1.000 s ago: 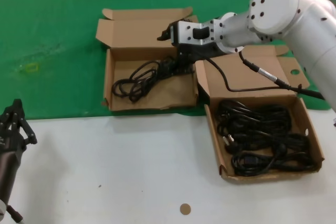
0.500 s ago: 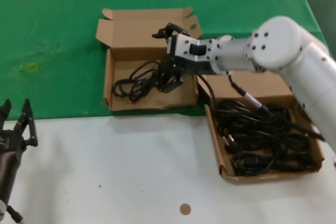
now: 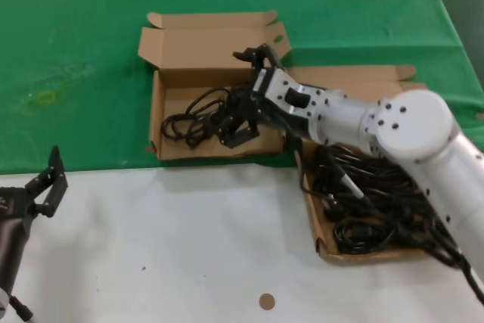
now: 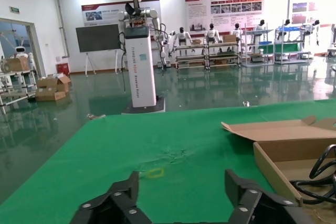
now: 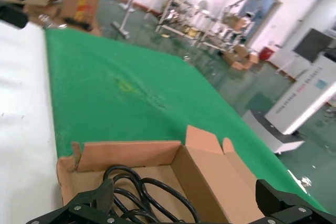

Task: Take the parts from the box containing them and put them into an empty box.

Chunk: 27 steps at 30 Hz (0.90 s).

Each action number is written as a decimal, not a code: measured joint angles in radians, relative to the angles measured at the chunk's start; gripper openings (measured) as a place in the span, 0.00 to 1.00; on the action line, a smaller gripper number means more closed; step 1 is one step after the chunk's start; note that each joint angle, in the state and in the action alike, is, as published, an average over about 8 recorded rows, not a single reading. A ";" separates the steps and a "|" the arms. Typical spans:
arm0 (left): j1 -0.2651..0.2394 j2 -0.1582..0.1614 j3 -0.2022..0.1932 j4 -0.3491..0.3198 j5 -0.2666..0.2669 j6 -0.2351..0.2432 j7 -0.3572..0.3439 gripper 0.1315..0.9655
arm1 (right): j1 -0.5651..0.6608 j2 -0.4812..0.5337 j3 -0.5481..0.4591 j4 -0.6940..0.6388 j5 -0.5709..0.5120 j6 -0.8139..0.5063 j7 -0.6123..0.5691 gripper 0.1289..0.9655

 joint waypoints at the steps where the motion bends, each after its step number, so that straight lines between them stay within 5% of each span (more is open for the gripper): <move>1: 0.000 0.000 0.000 0.000 0.000 0.000 0.000 0.45 | -0.016 0.001 0.008 0.012 0.008 0.011 0.002 0.95; 7: 0.000 0.000 0.000 0.000 0.000 0.000 0.000 0.51 | -0.113 0.008 0.056 0.084 0.059 0.080 0.011 0.99; 15: 0.000 0.000 0.000 0.000 0.000 0.000 0.001 0.76 | -0.245 0.018 0.122 0.183 0.129 0.174 0.025 1.00; 27: 0.000 0.000 0.000 0.000 0.000 0.000 0.000 0.94 | -0.441 0.032 0.218 0.329 0.231 0.311 0.044 1.00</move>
